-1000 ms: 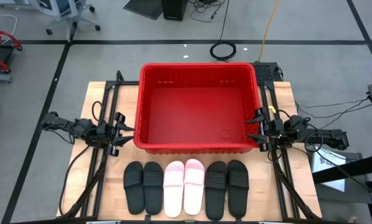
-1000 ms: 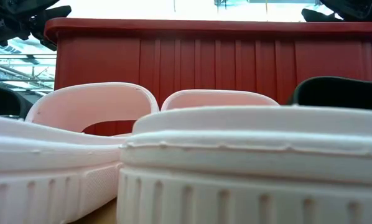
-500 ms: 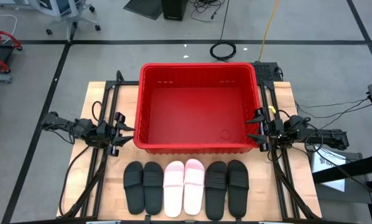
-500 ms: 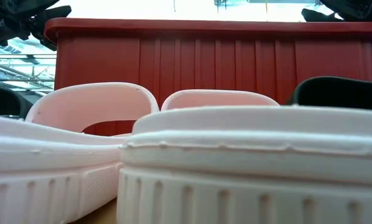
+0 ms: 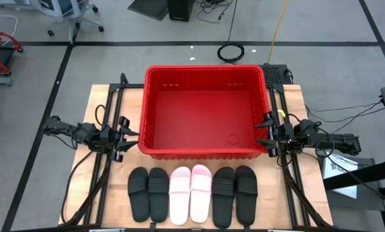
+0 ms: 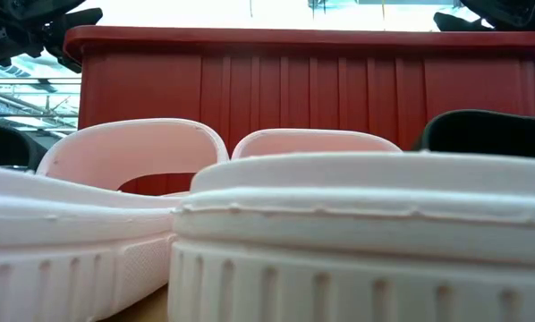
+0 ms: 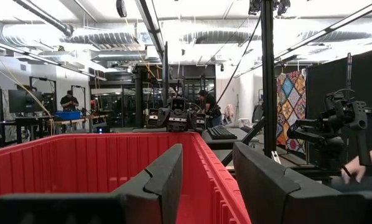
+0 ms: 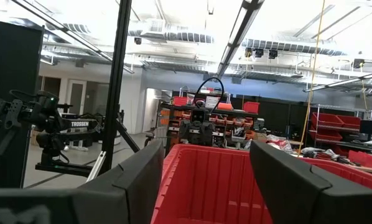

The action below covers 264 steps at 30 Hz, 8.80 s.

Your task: Pick and place slides into bin

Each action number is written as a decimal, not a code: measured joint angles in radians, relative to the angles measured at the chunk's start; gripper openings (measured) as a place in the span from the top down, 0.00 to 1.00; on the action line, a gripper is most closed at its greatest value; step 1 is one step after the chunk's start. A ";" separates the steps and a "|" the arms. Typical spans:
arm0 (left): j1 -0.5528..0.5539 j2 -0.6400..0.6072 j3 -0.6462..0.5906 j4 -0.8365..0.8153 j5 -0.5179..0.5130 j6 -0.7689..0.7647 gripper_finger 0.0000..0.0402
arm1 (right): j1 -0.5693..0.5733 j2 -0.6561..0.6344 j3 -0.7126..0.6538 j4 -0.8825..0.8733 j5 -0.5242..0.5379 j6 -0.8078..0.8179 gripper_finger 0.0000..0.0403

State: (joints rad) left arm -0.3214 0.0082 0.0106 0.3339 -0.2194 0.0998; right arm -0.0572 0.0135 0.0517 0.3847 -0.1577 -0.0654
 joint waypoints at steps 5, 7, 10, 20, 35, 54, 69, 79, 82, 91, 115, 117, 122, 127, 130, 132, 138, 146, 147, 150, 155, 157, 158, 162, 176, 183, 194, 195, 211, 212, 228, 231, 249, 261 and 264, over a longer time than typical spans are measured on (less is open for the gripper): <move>0.000 0.000 0.000 0.000 0.000 0.000 0.63 | 0.000 0.000 0.000 0.000 0.000 0.000 0.44; 0.000 0.000 0.000 0.000 0.000 0.000 0.63 | 0.000 0.000 0.000 0.000 0.000 0.000 0.44; 0.000 0.000 0.000 0.000 0.000 0.000 0.63 | 0.000 0.000 0.000 0.000 0.000 0.000 0.43; 0.000 0.000 0.000 0.000 0.000 0.000 0.63 | 0.000 0.000 0.000 0.000 0.000 0.000 0.43; 0.000 0.000 0.000 0.000 0.000 0.000 0.63 | 0.000 0.000 0.000 0.000 0.000 0.000 0.43; 0.000 0.000 0.000 0.000 0.000 0.000 0.63 | 0.000 0.000 0.000 0.000 0.000 0.000 0.43; 0.000 0.000 0.000 0.000 0.000 0.000 0.63 | 0.000 0.000 0.000 0.000 0.000 0.000 0.42; 0.000 0.000 0.000 0.000 0.000 0.000 0.63 | 0.000 0.000 0.000 0.000 0.000 0.000 0.44; 0.000 0.000 0.000 0.000 0.000 0.000 0.63 | 0.000 0.000 0.000 0.000 0.000 0.000 0.43; 0.000 0.000 0.000 0.000 0.000 0.000 0.63 | 0.000 0.000 0.000 0.000 0.000 0.000 0.42; 0.000 0.000 0.000 0.007 -0.005 -0.036 0.63 | 0.000 0.001 0.000 0.034 0.000 0.081 0.43; 0.000 0.000 0.000 0.008 -0.012 -0.040 0.63 | 0.000 0.001 0.000 0.035 0.000 0.079 0.43; 0.000 0.000 0.000 0.021 -0.018 -0.079 0.63 | 0.000 0.001 0.000 0.041 0.052 0.080 0.44; 0.000 0.000 0.000 0.102 -0.018 -0.099 0.63 | 0.000 0.000 0.000 0.034 0.162 0.135 0.45; -0.001 0.000 0.000 0.145 -0.018 -0.137 0.63 | 0.000 0.000 0.000 0.052 0.155 0.202 0.45; 0.000 0.000 0.000 0.183 -0.018 -0.158 0.63 | 0.000 0.000 0.000 0.085 0.155 0.256 0.45; 0.000 0.000 0.000 0.326 -0.021 -0.124 0.63 | 0.000 0.000 0.000 0.242 0.057 0.343 0.45; 0.000 0.000 0.000 0.454 -0.052 -0.108 0.63 | 0.001 0.000 0.000 0.450 -0.107 0.443 0.46; 0.000 0.000 0.000 0.461 -0.052 -0.105 0.63 | 0.001 0.000 0.000 0.469 -0.110 0.443 0.46; 0.000 0.000 0.000 0.502 -0.051 -0.097 0.63 | 0.001 0.000 0.011 0.501 -0.111 0.451 0.46; 0.000 0.000 0.000 0.556 -0.045 -0.093 0.63 | 0.015 0.068 0.072 0.523 -0.167 0.459 0.46; 0.000 0.000 0.000 0.553 -0.045 -0.093 0.63 | 0.041 0.133 0.100 0.539 -0.191 0.450 0.46; 0.000 0.000 0.000 0.552 -0.044 -0.102 0.63 | 0.058 0.171 0.114 0.541 -0.199 0.444 0.46; 0.000 0.001 0.000 0.524 -0.041 -0.140 0.63 | 0.155 0.350 0.182 0.597 -0.225 0.395 0.46; 0.000 0.001 0.000 0.514 0.116 -0.208 0.63 | 0.687 0.929 0.609 0.408 -0.106 -0.034 0.46; 0.000 0.001 0.000 0.521 0.116 -0.202 0.63 | 0.865 1.078 0.807 0.107 0.393 -0.199 0.47; 0.000 0.001 0.000 0.555 0.116 -0.152 0.63 | 1.079 1.255 1.029 -0.183 1.060 -0.248 0.47; 0.000 0.001 0.000 0.555 0.116 -0.147 0.63 | 1.092 1.280 1.049 -0.190 1.128 -0.264 0.47; 0.000 0.001 0.000 0.553 0.120 -0.167 0.63 | 1.215 1.670 1.251 0.171 1.728 -0.767 0.47; 0.000 0.001 0.000 0.553 0.120 -0.167 0.63 | 1.218 1.691 1.264 0.229 1.725 -0.800 0.47; 0.000 0.001 0.000 0.536 0.114 -0.176 0.63 | 1.224 1.734 1.263 0.372 1.728 -0.808 0.47; 0.000 0.001 0.000 0.536 0.114 -0.173 0.63 | 1.224 1.676 1.264 0.354 1.729 -0.851 0.47; 0.000 0.001 0.000 0.539 0.087 -0.147 0.63 | 0.958 1.175 1.264 -0.353 0.756 -0.422 0.47; 0.000 0.001 0.000 0.512 0.087 -0.164 0.63 | 0.819 1.475 1.262 -0.790 0.443 0.139 0.47; -0.001 0.001 0.000 0.493 0.086 -0.166 0.63 | 0.871 1.558 1.293 -0.831 0.492 0.153 0.47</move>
State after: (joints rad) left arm -0.3222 0.0091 0.0109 0.8264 -0.1339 -0.0662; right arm 0.8133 1.5715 1.3444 -0.4466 0.3340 0.0880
